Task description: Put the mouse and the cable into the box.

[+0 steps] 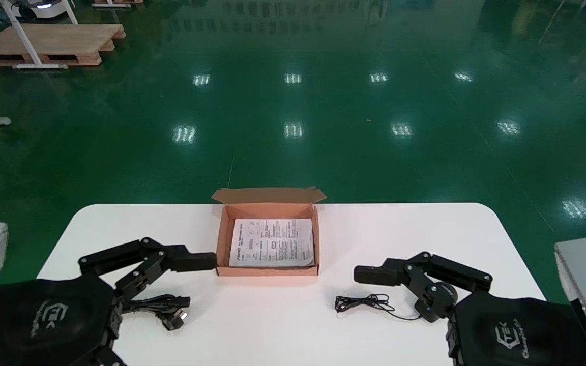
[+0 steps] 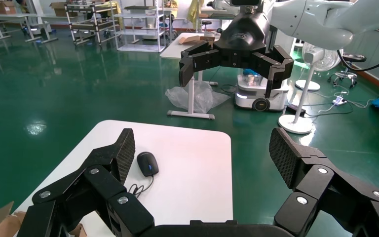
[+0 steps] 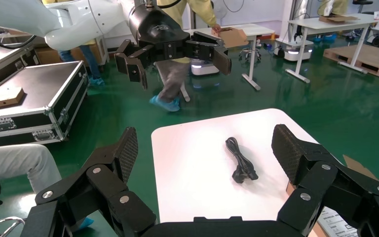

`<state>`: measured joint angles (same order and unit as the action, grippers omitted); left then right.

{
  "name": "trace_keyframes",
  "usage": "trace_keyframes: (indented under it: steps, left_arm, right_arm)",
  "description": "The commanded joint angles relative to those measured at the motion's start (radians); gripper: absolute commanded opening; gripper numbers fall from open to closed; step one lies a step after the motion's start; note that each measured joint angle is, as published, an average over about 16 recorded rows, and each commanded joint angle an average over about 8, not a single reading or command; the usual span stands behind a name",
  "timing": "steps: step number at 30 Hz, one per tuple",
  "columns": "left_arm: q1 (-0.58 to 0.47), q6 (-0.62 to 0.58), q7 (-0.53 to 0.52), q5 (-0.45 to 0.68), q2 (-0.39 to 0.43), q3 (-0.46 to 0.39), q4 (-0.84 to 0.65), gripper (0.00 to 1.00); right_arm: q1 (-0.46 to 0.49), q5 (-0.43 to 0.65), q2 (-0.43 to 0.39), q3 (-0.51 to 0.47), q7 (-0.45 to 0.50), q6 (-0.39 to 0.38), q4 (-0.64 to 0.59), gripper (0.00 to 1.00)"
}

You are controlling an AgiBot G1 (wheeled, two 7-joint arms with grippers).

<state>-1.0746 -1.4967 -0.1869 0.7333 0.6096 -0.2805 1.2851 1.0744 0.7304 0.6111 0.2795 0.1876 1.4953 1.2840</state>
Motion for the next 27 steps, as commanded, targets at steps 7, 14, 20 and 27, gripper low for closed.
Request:
trace_keyframes:
  steps: [7, 14, 20, 27]
  left_arm:
    - [-0.016, -0.024, 0.007, 0.075, -0.027, -0.026, 0.014, 1.0]
    - [-0.199, -0.067, 0.149, 0.582, -0.019, -0.22, -0.004, 1.0]
    - [-0.367, -0.019, 0.312, 0.955, 0.123, -0.365, -0.17, 1.0]
    - [-0.404, 0.005, 0.342, 1.025, 0.17, -0.389, -0.234, 1.0]
  right_arm:
    - [0.001, 0.042, 0.007, 0.015, -0.009, -0.013, 0.005, 1.0]
    - [0.096, 0.386, 0.118, 0.151, -0.049, -0.112, -0.006, 1.0]
    - [0.22, 0.693, 0.261, 0.28, -0.072, -0.205, -0.082, 1.0]
    - [0.249, 0.762, 0.301, 0.31, -0.079, -0.233, -0.109, 1.0]
